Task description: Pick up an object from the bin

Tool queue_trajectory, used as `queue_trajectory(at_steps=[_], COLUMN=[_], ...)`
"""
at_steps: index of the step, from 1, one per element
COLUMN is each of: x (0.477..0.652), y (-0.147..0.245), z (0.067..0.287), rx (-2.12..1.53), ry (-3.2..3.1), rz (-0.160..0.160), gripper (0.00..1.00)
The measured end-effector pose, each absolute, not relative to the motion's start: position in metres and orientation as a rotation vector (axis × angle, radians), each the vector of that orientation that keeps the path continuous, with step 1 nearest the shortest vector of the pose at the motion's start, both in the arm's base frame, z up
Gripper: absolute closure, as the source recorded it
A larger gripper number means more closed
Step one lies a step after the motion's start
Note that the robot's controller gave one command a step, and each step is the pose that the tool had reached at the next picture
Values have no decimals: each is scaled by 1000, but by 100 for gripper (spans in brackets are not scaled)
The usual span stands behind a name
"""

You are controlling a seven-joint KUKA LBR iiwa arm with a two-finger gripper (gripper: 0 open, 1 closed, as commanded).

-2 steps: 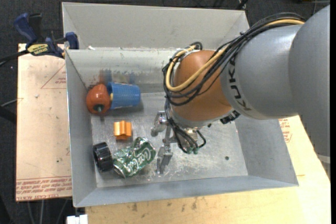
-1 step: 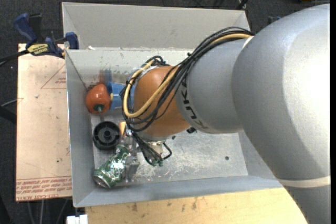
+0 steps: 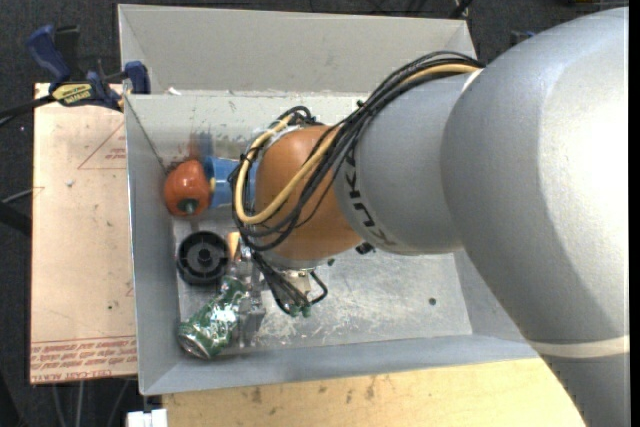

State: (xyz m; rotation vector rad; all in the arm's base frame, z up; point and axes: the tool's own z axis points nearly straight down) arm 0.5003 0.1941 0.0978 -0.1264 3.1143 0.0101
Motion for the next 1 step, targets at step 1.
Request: queue_trajectory(at_steps=[1], x=[497], y=[197], z=[214], rx=[-211], ry=[3133], rz=[2], gripper=[100])
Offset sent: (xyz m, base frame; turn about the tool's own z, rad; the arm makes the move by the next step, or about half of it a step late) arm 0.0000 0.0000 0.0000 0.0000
